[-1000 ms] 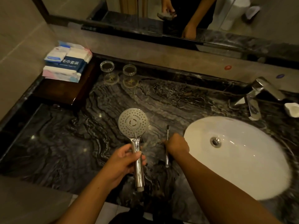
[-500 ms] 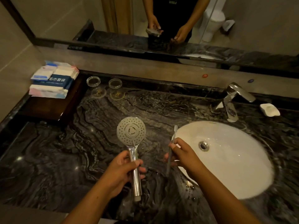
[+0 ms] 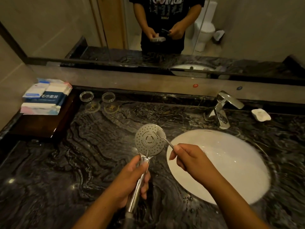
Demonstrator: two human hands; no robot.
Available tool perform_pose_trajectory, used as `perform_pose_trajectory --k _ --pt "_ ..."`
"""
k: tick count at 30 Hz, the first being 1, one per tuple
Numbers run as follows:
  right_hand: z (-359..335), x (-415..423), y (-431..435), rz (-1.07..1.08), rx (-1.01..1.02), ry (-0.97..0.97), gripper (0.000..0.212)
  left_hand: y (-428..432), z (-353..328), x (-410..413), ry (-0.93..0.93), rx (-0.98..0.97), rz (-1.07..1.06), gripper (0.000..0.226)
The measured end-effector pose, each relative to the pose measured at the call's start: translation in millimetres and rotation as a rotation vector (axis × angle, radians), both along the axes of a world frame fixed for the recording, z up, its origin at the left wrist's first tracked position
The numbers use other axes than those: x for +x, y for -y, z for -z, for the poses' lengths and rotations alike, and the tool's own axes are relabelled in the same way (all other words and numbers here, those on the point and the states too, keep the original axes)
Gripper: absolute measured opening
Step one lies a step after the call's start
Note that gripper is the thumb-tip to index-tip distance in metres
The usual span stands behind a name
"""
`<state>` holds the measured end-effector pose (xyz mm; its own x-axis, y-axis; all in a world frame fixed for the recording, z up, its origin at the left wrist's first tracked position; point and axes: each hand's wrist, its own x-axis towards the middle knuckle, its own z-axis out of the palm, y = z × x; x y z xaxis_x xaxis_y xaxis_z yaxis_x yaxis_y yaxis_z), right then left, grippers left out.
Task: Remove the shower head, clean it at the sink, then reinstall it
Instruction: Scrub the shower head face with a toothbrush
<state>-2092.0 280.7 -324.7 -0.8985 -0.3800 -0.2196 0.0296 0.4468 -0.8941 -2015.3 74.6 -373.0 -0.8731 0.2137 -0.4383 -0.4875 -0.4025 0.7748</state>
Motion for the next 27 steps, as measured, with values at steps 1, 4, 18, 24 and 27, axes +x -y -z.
perform_pose_trajectory --k 1,4,18,24,27 --pt "-0.3 0.1 2.3 0.012 0.011 0.001 0.049 -1.7 -0.1 -0.9 -0.016 -0.046 -0.003 0.016" --pt "3.6 4.0 9.0 -0.003 0.07 0.024 0.056 -6.5 0.4 -2.4 -0.038 -0.144 -0.007 0.015" --pt "-1.6 -15.4 8.5 0.087 0.232 -0.053 0.054 -16.7 -5.8 -1.8 -0.085 -0.187 0.055 0.022" --pt "6.6 0.8 15.4 -0.056 0.33 -0.042 0.055 -10.3 -0.9 -0.5 -0.084 -0.236 0.034 0.026" --pt "5.4 -7.2 14.5 0.143 0.218 -0.051 0.056 -8.7 1.3 2.4 -0.1 -0.239 0.037 0.026"
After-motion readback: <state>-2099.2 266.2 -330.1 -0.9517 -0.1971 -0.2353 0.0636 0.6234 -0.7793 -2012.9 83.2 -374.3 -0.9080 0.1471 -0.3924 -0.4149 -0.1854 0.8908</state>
